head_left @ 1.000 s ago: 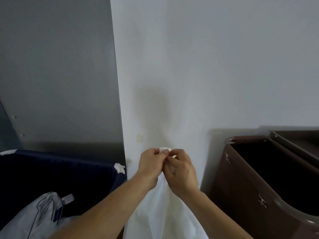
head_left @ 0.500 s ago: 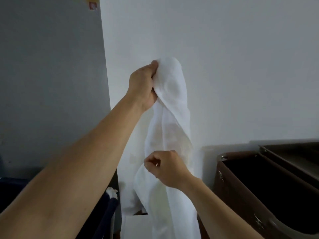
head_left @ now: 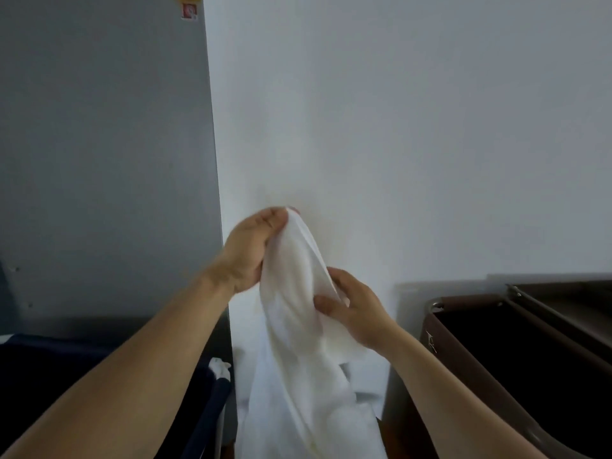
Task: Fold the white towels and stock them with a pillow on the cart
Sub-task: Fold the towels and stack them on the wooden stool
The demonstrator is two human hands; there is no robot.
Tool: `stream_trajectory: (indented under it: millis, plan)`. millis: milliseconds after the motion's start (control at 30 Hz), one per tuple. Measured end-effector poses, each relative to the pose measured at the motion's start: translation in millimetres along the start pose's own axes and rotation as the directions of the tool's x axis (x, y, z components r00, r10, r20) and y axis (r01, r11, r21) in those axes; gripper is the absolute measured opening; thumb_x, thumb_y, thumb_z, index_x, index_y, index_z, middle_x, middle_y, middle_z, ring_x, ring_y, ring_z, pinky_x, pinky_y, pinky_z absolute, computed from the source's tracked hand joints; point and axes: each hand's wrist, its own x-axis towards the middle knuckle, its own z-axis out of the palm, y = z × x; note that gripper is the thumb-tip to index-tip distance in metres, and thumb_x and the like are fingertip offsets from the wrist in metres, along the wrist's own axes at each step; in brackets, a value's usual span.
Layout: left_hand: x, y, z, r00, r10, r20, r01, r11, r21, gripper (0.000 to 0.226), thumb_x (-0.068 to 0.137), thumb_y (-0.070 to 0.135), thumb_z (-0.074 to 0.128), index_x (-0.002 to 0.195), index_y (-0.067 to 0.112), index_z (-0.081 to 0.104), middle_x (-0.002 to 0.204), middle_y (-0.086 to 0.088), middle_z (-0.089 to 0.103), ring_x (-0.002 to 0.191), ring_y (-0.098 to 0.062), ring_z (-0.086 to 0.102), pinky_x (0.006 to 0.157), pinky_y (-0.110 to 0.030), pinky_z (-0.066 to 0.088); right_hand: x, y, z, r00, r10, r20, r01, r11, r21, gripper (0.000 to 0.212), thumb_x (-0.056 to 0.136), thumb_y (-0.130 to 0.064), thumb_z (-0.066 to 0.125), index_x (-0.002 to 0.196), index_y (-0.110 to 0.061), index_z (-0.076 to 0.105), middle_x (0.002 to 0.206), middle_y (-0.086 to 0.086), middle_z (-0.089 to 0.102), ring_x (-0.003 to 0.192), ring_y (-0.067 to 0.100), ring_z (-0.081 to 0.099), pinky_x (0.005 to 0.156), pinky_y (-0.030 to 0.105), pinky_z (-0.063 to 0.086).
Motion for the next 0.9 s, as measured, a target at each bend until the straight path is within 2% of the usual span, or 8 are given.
stream_trajectory:
  millis: [67, 133, 233, 333, 467, 700, 800, 900]
  plan:
    - [12, 30, -2, 0.989, 0.111, -0.096, -0.120, 0.988, -0.099, 0.022, 0.100, 0.024, 0.050, 0.096, 0.017, 0.072, 0.083, -0.002, 0.071, 0.077, -0.016, 0.065, 0.069, -0.031, 0.056, 2, -1, 1, 1.000, 0.020, 0.010, -0.020, 0.999, 0.039, 0.025, 0.086, -0.026, 0.075, 0.101, -0.041, 0.062, 0.094, -0.015, 0.069, 0.081, -0.001, 0.064, 0.069, 0.015, 0.049]
    - [27, 55, -7, 0.935, 0.263, -0.238, -0.271, 0.963, -0.004, 0.021, 0.102, 0.023, 0.051, 0.094, 0.018, 0.069, 0.083, 0.002, 0.069, 0.076, -0.012, 0.065, 0.069, -0.029, 0.056, 6, -1, -2, 0.997, -0.001, -0.080, -0.005, 0.997, -0.076, 0.023, 0.085, -0.025, 0.073, 0.095, -0.042, 0.061, 0.087, -0.015, 0.067, 0.077, 0.004, 0.062, 0.065, 0.014, 0.048]
    - [39, 61, -21, 0.830, 0.417, -0.372, -0.343, 0.906, 0.249, 0.018, 0.103, 0.023, 0.049, 0.092, 0.019, 0.063, 0.083, 0.005, 0.062, 0.075, -0.007, 0.057, 0.070, -0.022, 0.051, 7, 8, -11, 0.973, -0.045, -0.224, -0.008, 0.973, -0.230, 0.044, 0.089, -0.021, 0.065, 0.126, -0.041, 0.053, 0.094, -0.022, 0.063, 0.087, 0.012, 0.063, 0.078, 0.029, 0.052]
    - [37, 44, -34, 0.799, 0.405, -0.444, -0.314, 0.911, 0.267, 0.022, 0.103, 0.022, 0.049, 0.085, 0.019, 0.059, 0.076, 0.006, 0.055, 0.068, -0.005, 0.051, 0.062, -0.016, 0.045, -1, 25, -19, 0.975, -0.147, -0.165, 0.094, 0.952, -0.292, 0.058, 0.091, -0.023, 0.066, 0.137, -0.047, 0.040, 0.111, -0.025, 0.056, 0.086, 0.007, 0.063, 0.079, 0.026, 0.054]
    - [32, 31, -31, 0.828, 0.356, -0.433, -0.303, 0.934, 0.190, 0.022, 0.103, 0.022, 0.049, 0.085, 0.022, 0.062, 0.082, 0.007, 0.060, 0.075, -0.004, 0.056, 0.070, -0.020, 0.047, -10, 49, -11, 0.991, -0.103, 0.081, 0.130, 0.851, -0.509, 0.029, 0.090, -0.035, 0.067, 0.119, -0.035, 0.063, 0.108, -0.024, 0.058, 0.094, -0.001, 0.057, 0.089, 0.021, 0.046]
    - [23, 52, -19, 0.863, 0.366, -0.349, -0.345, 0.930, 0.125, 0.019, 0.102, 0.023, 0.051, 0.092, 0.018, 0.066, 0.087, 0.004, 0.066, 0.081, -0.006, 0.063, 0.073, -0.022, 0.054, -23, 68, 12, 0.976, -0.144, 0.162, 0.200, 0.887, -0.417, 0.048, 0.090, -0.045, 0.066, 0.126, -0.062, 0.039, 0.116, -0.039, 0.042, 0.100, -0.011, 0.049, 0.097, 0.017, 0.044]
    - [20, 53, -17, 0.863, 0.377, -0.335, -0.347, 0.926, 0.149, 0.018, 0.102, 0.023, 0.051, 0.095, 0.017, 0.067, 0.088, 0.005, 0.067, 0.078, -0.003, 0.064, 0.070, -0.019, 0.053, -24, 75, 19, 0.948, -0.316, 0.046, 0.296, 0.815, -0.497, 0.051, 0.093, -0.046, 0.061, 0.138, -0.052, 0.040, 0.128, -0.022, 0.051, 0.095, 0.004, 0.060, 0.087, 0.022, 0.054]
    - [20, 54, -23, 0.852, 0.373, -0.369, -0.348, 0.928, 0.135, 0.018, 0.102, 0.023, 0.051, 0.096, 0.016, 0.066, 0.088, 0.003, 0.066, 0.077, -0.003, 0.064, 0.069, -0.019, 0.053, -25, 81, 19, 0.839, -0.543, -0.027, 0.438, 0.705, -0.558, 0.045, 0.094, -0.042, 0.059, 0.137, -0.041, 0.045, 0.126, -0.007, 0.057, 0.083, 0.014, 0.067, 0.067, 0.028, 0.061]
